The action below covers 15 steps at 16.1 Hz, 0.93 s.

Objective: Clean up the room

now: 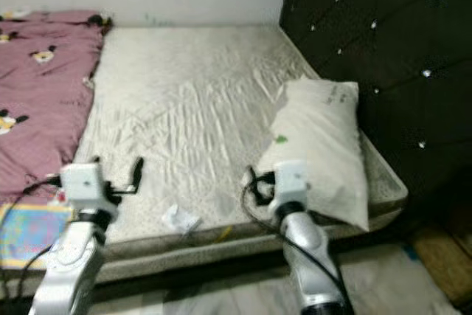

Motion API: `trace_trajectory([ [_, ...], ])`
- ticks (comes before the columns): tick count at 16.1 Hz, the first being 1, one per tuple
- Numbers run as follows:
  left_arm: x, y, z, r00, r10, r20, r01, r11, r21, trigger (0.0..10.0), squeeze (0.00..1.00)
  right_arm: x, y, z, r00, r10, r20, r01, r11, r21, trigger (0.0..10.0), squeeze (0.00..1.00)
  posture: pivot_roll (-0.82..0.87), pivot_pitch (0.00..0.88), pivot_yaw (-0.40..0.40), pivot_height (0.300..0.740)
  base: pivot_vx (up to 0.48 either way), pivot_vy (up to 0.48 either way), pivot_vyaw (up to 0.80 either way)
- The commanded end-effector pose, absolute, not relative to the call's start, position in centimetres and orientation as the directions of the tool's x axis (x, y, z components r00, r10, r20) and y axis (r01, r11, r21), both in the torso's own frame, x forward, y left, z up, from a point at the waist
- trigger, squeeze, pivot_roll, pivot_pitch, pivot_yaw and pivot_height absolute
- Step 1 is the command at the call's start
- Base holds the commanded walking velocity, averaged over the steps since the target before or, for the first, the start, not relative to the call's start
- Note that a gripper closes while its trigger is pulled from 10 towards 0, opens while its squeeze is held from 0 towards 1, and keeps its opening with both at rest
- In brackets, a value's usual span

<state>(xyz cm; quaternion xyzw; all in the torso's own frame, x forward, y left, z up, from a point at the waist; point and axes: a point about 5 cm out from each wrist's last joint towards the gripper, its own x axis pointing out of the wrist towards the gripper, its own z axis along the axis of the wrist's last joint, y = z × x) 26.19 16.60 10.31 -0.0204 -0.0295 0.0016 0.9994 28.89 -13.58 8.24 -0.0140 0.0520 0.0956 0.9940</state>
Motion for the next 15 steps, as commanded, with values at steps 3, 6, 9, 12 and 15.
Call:
trace_trajectory([
  [3, 26.10, 16.21, 10.68, 0.997, 0.028, 0.076, -0.025, 0.999, -0.045, 10.0, 0.00, 29.10, -14.53, 8.56, 0.982, 0.164, -0.094, -0.168, 0.985, -0.031, 10.0, 0.00, 0.04, 0.082, -0.015, 0.740, 0.000, 0.000, 0.00],
  [6, 26.09, 16.52, 10.43, 0.998, 0.013, 0.064, -0.010, 0.998, -0.057, 10.0, 0.00, 29.14, -14.45, 8.55, 0.982, 0.165, -0.093, -0.169, 0.985, -0.035, 10.0, 0.00, 0.04, 0.086, -0.014, 0.740, 0.000, 0.000, 0.00],
  [9, 26.14, 16.14, 10.26, 0.999, -0.002, 0.049, 0.007, 0.996, -0.090, 10.0, 0.00, 29.17, -14.44, 8.54, 0.982, 0.164, -0.093, -0.168, 0.985, -0.041, 10.0, 0.00, 0.04, 0.088, -0.012, 0.740, 0.000, 0.252, 0.70],
  [12, 26.23, 16.01, 10.30, 0.999, -0.017, 0.051, 0.022, 0.995, -0.095, 10.0, 0.00, 29.19, -14.56, 8.50, 0.984, 0.150, -0.093, -0.153, 0.988, -0.027, 10.0, 0.00, 0.04, 0.088, -0.010, 0.740, 0.000, 0.480, 0.44],
  [15, 26.24, 15.94, 10.16, 0.999, -0.019, 0.040, 0.024, 0.991, -0.132, 10.0, 0.00, 29.19, -14.63, 8.51, 0.986, 0.142, -0.091, -0.145, 0.989, -0.018, 10.0, 0.00, 0.04, 0.088, -0.009, 0.740, 0.000, 0.450, 0.00],
])
